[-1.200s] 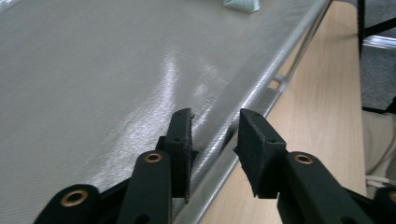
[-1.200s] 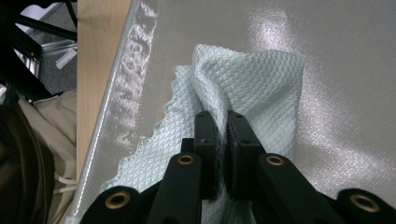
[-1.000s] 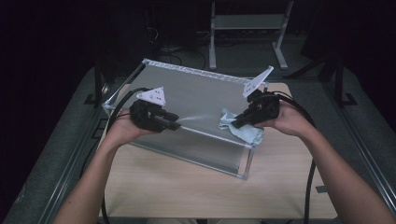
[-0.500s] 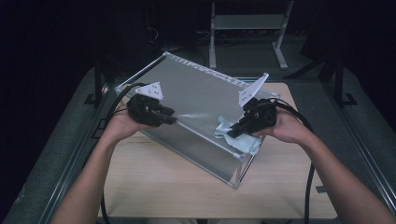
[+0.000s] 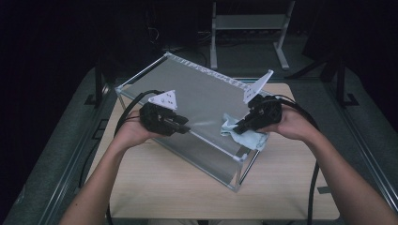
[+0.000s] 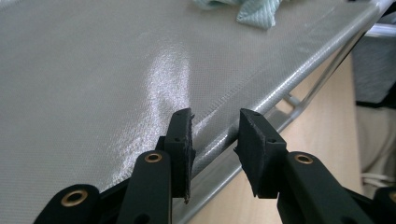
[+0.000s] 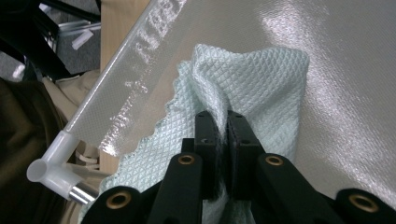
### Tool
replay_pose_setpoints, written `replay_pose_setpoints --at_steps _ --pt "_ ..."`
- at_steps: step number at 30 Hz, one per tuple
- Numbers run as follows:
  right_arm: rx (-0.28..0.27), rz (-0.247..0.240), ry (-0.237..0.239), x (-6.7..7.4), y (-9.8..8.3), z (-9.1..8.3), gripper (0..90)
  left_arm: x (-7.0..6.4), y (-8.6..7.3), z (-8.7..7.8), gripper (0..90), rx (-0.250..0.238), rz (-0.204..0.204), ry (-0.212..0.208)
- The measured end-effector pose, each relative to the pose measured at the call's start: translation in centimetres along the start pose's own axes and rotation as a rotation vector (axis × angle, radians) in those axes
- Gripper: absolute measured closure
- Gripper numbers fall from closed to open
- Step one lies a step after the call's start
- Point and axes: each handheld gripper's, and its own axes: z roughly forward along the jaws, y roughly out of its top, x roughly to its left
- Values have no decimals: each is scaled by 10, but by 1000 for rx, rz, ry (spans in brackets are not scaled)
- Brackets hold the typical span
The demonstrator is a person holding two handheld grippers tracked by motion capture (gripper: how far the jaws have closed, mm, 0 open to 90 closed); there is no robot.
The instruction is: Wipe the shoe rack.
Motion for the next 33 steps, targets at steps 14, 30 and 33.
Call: replay_pose_setpoints --at_steps 14,30,33 --pt "32 -46 81 18 18 17 842 27 -8 -10 644 10 -47 38" --pt "-45 -55 42 1 66 49 838 -5 -3 -22 633 -30 3 12" --pt "-61 -41 36 -4 62 39 837 -16 0 -19 627 -30 13 -7"
